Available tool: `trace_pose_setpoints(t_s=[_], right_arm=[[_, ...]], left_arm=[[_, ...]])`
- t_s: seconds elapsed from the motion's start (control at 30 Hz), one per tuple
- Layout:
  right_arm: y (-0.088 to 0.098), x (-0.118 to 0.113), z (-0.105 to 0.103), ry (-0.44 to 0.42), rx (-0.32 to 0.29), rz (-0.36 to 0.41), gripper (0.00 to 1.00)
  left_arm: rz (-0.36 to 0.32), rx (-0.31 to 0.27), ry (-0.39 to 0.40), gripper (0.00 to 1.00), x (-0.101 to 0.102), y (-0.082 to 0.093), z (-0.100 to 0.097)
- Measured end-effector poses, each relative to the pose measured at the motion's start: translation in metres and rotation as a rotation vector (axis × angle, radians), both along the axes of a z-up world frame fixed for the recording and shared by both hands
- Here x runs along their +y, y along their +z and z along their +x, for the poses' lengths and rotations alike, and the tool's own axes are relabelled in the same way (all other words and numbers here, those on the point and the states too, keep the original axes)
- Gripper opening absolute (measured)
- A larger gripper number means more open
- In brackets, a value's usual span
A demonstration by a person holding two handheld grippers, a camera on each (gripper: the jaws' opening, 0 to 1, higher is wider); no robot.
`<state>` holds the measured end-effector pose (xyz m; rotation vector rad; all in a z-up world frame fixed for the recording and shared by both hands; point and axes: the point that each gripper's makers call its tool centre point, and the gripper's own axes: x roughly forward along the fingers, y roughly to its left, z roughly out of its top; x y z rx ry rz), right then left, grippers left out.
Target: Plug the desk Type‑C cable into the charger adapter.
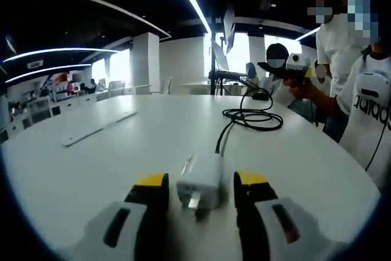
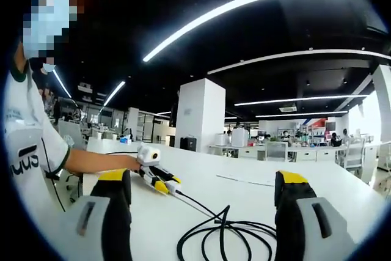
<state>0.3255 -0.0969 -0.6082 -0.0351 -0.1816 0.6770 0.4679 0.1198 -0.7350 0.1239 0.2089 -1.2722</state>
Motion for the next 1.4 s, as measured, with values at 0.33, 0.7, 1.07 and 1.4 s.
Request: trace_pose_setpoints(t_s=[0.33,0.7,1.07,1.4], right_arm=[[0.0,0.002,0.004,-0.002,0.005,-0.013,1.0],[0.0,0.0,0.009,-0.01,0.019,-0.024,1.0],[0.0,-0.007,0.01,-0.033,0.029,-0.013,1.0],[0.0,-0.011,0.008,-0.049,0.029,-0.022,1.0]], left_arm=[[-0.067,-0.051,0.109,0.57,0.018,0.031,-0.025],[-0.129,-0.138,0.251,0.79,0.054,0.073,-0.023],[-0.206,-0.193,0.444,1.0,0.099,0.106,-0.057],[-0.22,-0.222,0.494,1.0,0.114,0.119,-0.094]])
